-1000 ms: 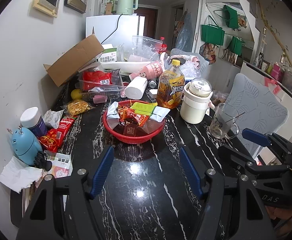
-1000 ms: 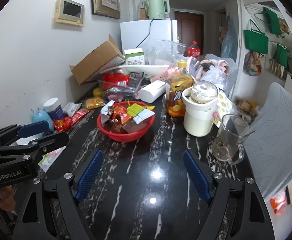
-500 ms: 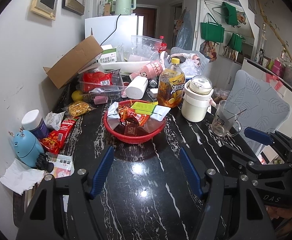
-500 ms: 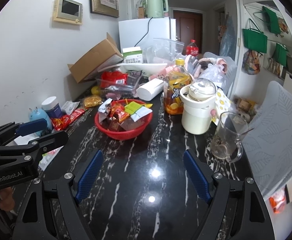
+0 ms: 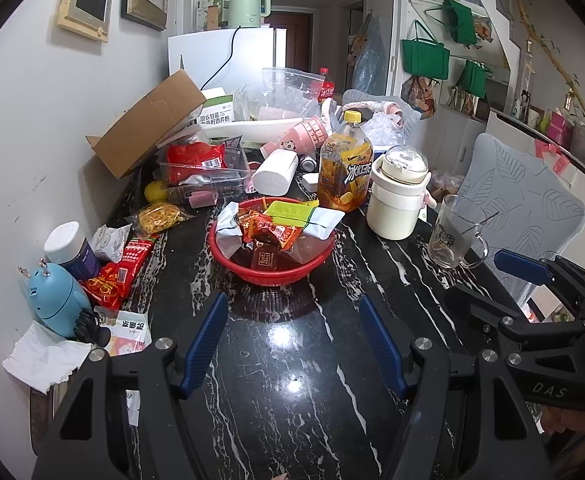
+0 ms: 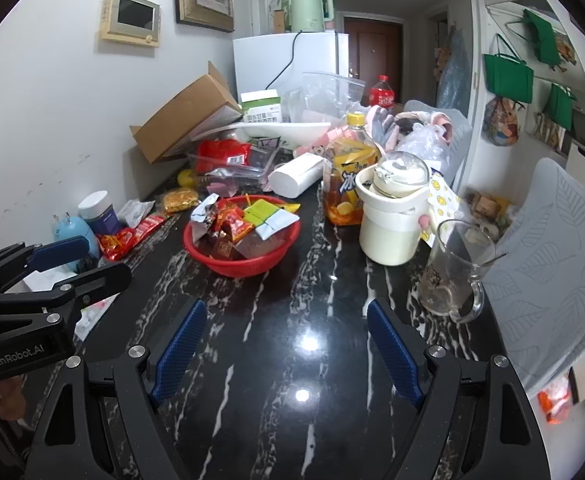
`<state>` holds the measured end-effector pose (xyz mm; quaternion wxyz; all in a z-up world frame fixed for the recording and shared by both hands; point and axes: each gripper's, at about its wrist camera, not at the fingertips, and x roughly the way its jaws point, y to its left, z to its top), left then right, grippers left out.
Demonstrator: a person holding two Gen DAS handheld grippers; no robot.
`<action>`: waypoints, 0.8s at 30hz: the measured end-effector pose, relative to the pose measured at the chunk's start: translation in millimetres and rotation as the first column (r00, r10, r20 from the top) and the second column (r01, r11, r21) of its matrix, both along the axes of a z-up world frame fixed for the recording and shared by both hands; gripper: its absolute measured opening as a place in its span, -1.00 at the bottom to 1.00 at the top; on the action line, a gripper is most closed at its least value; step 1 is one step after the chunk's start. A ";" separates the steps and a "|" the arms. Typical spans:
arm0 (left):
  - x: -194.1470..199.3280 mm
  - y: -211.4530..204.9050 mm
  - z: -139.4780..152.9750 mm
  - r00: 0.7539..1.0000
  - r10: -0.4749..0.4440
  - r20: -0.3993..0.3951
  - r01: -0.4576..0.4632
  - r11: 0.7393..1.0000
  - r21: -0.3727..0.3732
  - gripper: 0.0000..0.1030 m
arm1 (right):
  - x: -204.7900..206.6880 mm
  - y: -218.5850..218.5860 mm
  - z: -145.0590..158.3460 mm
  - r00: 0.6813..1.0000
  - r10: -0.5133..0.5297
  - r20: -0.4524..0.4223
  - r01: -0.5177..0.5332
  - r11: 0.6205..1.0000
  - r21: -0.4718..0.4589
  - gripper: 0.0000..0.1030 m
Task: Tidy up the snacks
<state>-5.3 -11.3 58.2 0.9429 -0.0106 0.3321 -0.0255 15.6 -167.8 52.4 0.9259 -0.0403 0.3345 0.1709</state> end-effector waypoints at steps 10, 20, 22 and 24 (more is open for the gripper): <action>1.7 0.6 0.4 1.000 -0.003 -0.006 0.003 1.000 -0.008 0.30 | 1.4 -0.8 -0.6 1.000 -0.001 -0.001 0.001 1.000 -0.004 0.61; 2.6 0.6 -1.0 1.000 0.001 -0.013 -0.001 1.000 -0.008 0.30 | 1.4 -1.7 -0.8 1.000 -0.003 -0.002 0.003 1.000 -0.005 0.61; 2.6 0.6 -1.8 1.000 0.000 -0.010 0.000 1.000 -0.006 0.30 | 1.1 -2.1 -1.1 1.000 -0.005 -0.002 0.005 1.000 -0.005 0.61; 2.4 0.5 -2.6 1.000 0.001 -0.010 -0.001 1.000 -0.006 0.30 | 0.2 -3.5 -1.9 1.000 -0.006 -0.003 0.006 1.000 -0.004 0.61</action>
